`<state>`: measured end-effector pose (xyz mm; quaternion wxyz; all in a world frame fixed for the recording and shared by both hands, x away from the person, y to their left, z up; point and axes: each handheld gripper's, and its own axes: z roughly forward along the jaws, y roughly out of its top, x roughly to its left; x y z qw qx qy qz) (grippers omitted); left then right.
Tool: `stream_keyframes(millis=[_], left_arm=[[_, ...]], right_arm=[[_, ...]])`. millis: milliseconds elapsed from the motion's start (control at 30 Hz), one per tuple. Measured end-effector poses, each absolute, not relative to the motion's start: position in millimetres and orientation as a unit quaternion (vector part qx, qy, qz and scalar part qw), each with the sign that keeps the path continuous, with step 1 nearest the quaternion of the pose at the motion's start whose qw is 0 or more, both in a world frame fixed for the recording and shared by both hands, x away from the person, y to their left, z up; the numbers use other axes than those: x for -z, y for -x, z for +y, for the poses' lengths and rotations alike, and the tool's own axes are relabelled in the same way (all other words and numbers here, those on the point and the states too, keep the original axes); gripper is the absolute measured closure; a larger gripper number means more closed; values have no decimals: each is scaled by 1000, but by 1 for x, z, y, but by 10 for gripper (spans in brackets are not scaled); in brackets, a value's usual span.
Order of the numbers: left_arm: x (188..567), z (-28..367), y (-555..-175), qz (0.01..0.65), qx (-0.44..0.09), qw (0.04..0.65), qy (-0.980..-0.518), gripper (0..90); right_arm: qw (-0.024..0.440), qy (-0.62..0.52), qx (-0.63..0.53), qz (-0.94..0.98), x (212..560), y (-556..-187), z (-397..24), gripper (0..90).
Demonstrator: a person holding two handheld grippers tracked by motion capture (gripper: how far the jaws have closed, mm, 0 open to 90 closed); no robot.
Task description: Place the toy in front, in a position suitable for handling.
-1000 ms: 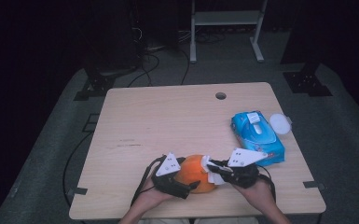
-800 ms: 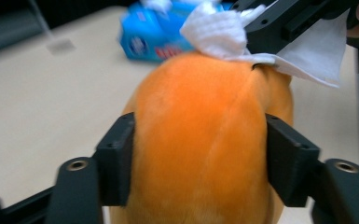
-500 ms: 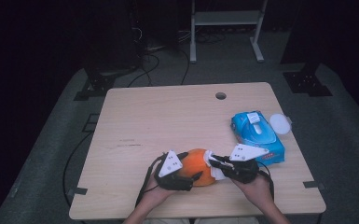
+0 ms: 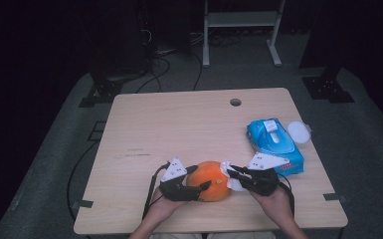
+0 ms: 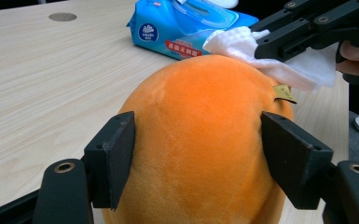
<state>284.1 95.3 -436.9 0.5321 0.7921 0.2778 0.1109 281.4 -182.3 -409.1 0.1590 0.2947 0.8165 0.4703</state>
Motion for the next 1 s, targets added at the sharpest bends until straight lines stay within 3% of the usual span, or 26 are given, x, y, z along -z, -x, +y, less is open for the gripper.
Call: stream_keyframes(millis=[300,533,767,833,1000], left_arm=[[438,96,-283,278,-114,524,-797,288],[437,93,-281,270,-121,521,-801,290],[436,91,-278,257,-126,514,-808,288],[436,91,-277,253,-124,516,-809,281],[428,100,-285,246,-65,514,-819,187]], right_arm=[[160,-258,-483,822,403,-269,-164,798],[151,-310,-469,813,413,-286,-185,798],[172,-255,-478,823,402,-272,-166,796],[160,-279,-478,817,404,-278,-173,795],[142,-260,-475,828,407,-277,-177,795]])
